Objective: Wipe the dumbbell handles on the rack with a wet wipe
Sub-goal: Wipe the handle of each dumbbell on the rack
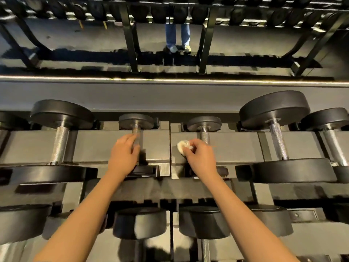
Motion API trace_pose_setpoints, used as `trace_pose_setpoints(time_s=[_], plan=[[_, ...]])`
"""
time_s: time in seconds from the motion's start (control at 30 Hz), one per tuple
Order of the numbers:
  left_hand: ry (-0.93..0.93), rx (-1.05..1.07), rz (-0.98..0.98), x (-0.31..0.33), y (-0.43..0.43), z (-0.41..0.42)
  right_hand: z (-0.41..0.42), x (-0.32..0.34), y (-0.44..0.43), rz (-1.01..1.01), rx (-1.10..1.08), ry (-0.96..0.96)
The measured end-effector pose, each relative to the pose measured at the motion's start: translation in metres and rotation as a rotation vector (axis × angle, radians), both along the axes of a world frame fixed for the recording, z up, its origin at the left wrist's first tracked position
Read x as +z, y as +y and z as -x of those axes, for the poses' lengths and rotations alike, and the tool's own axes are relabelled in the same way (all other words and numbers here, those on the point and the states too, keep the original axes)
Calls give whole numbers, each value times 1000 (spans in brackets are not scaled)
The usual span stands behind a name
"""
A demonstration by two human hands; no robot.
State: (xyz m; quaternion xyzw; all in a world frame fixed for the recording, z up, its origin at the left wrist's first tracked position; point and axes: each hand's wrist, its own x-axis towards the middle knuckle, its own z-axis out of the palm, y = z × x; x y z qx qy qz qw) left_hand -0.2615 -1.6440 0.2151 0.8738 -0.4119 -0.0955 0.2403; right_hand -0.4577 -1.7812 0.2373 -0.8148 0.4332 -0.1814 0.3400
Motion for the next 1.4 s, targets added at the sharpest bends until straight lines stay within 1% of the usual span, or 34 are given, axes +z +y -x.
trace_pose_setpoints(time_s=[0.07, 0.17, 0.23, 0.33, 0.4, 0.5, 0.6, 0.7, 0.77, 0.87, 1.0, 1.17, 1.33, 1.4], plan=[[71, 73, -38, -1, 7, -13, -18, -4, 11, -35, 55, 15], [65, 82, -137, -6, 9, -33, -40, -12, 25, -85, 102, 31], [43, 31, -264, -11, 9, -48, -52, -16, 31, -104, 116, 40], [-15, -95, -516, -16, 13, -64, -71, -22, 38, -102, 158, 44], [-92, -136, -578, -17, 16, -69, -87, -28, 41, -80, 192, 54], [-182, -156, -583, -15, 17, -75, -116, -29, 41, -63, 170, 43], [-173, -145, -560, -19, 15, -78, -148, -26, 35, -20, 87, -24], [-152, -113, -541, -22, 13, -76, -166, -29, 37, -55, -32, -109], [-150, -109, -543, -23, 12, -75, -164, -34, 43, -65, -65, -167], [-120, -112, -550, -23, 12, -76, -149, -42, 48, -63, 19, -160], [-139, -118, -534, -25, 12, -76, -131, -45, 61, -34, 163, -185], [-141, -115, -536, -24, 11, -75, -150, -40, 48, 30, 107, -152], [-133, -120, -548, -24, 12, -74, -166, -34, 44, 59, 3, -126], [-121, -118, -550, -23, 11, -73, -160, -35, 49, 63, 28, -139]])
